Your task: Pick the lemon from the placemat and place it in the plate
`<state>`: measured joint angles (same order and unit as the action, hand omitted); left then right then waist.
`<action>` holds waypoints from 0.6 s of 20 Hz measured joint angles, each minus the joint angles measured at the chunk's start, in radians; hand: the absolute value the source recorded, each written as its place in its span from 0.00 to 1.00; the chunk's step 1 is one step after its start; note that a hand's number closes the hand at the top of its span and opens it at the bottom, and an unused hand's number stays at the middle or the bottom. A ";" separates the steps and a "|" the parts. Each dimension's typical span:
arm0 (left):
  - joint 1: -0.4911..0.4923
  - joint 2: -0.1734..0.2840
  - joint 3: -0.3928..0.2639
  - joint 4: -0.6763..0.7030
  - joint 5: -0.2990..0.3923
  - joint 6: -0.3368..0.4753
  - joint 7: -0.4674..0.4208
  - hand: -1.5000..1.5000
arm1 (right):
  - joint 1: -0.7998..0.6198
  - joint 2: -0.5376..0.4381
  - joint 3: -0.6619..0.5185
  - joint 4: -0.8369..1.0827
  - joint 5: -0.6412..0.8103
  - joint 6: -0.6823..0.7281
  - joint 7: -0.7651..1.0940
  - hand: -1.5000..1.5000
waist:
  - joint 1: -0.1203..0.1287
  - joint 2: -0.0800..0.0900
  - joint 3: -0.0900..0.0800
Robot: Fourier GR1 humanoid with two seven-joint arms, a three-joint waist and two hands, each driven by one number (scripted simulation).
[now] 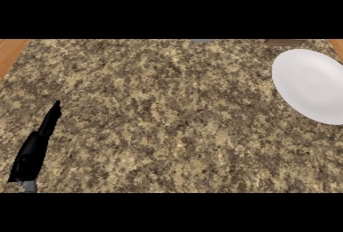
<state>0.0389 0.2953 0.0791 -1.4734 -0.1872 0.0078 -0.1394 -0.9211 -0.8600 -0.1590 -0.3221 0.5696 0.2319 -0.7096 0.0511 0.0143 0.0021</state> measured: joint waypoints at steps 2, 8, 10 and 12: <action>-0.013 0.004 0.007 0.003 0.002 -0.003 0.008 0.50 | -0.012 0.032 0.010 0.030 0.018 -0.022 0.002 1.00 | 0.000 0.002 0.000; -0.008 -0.004 0.006 0.005 -0.010 0.003 0.008 0.50 | -0.041 0.128 -0.006 0.116 0.010 -0.018 0.081 0.00 | -0.005 0.001 0.000; -0.008 -0.002 0.008 -0.001 -0.011 0.001 0.010 0.50 | -0.043 0.148 -0.017 0.145 0.006 -0.040 0.118 0.00 | -0.001 0.003 0.000; 0.004 -0.001 0.010 -0.014 -0.004 -0.008 0.009 0.50 | -0.051 0.159 -0.024 0.165 0.005 -0.053 0.147 0.00 | 0.003 0.004 0.001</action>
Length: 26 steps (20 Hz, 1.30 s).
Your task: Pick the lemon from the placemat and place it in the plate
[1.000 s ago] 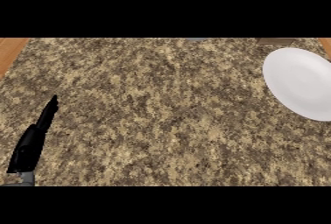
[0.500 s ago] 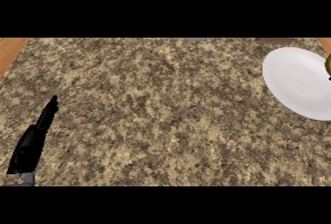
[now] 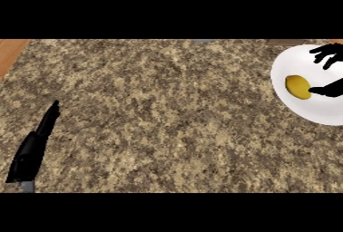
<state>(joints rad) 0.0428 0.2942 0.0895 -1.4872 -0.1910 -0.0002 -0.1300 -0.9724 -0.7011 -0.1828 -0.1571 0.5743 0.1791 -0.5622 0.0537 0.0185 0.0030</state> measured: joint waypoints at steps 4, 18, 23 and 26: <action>-0.012 0.002 0.008 0.010 0.003 -0.006 -0.004 0.50 | 0.001 0.020 -0.038 0.015 -0.032 -0.024 -0.012 0.00 | -0.001 0.002 0.001; -0.007 -0.006 0.012 0.006 -0.002 -0.006 -0.003 0.50 | 0.014 -0.163 -0.328 0.073 -0.313 0.093 0.026 0.00 | -0.006 0.007 0.003; -0.008 -0.007 0.013 0.009 -0.002 -0.008 -0.014 0.50 | 0.088 -0.230 -0.398 0.081 -0.382 0.196 -0.023 0.00 | -0.004 0.013 0.006; -0.010 -0.004 0.017 0.003 0.000 -0.010 -0.014 0.50 | 0.132 -0.265 -0.419 0.073 -0.404 0.253 -0.064 0.00 | -0.001 0.016 0.008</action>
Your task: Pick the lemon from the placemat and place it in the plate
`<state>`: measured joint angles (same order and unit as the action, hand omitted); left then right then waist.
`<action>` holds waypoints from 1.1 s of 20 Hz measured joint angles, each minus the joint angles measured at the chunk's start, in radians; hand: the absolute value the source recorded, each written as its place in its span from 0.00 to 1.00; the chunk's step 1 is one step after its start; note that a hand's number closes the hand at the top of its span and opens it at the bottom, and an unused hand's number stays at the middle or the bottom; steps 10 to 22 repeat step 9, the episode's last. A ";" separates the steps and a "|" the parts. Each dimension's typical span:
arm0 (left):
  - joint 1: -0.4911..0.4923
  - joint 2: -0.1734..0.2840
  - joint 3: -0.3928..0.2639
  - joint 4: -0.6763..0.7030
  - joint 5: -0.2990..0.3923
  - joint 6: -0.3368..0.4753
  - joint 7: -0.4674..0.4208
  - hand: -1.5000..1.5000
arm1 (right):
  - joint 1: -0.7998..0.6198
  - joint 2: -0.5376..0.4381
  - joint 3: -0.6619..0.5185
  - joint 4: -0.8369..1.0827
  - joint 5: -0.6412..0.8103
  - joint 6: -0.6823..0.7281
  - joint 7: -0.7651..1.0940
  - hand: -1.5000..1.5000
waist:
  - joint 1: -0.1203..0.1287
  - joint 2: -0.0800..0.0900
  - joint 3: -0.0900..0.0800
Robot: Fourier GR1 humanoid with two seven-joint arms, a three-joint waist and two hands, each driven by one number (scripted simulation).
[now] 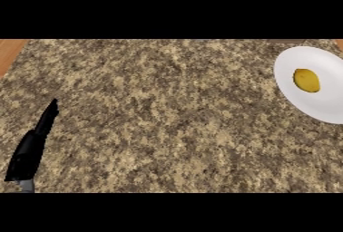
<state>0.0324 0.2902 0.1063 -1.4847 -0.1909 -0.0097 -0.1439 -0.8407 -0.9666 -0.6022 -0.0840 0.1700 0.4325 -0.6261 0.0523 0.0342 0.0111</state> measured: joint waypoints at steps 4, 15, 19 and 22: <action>-0.009 -0.007 -0.005 -0.004 0.000 0.001 0.008 0.50 | 0.049 -0.033 -0.010 -0.018 -0.009 0.020 -0.027 0.00 | 0.003 0.004 0.002; 0.006 -0.009 -0.008 -0.005 -0.003 -0.001 -0.002 0.50 | 0.099 -0.073 -0.019 -0.033 -0.017 0.043 -0.027 0.00 | 0.006 0.004 0.004; 0.006 -0.009 -0.008 -0.005 -0.003 -0.001 -0.002 0.50 | 0.099 -0.073 -0.019 -0.033 -0.017 0.043 -0.027 0.00 | 0.006 0.004 0.004; 0.006 -0.009 -0.008 -0.005 -0.003 -0.001 -0.002 0.50 | 0.099 -0.073 -0.019 -0.033 -0.017 0.043 -0.027 0.00 | 0.006 0.004 0.004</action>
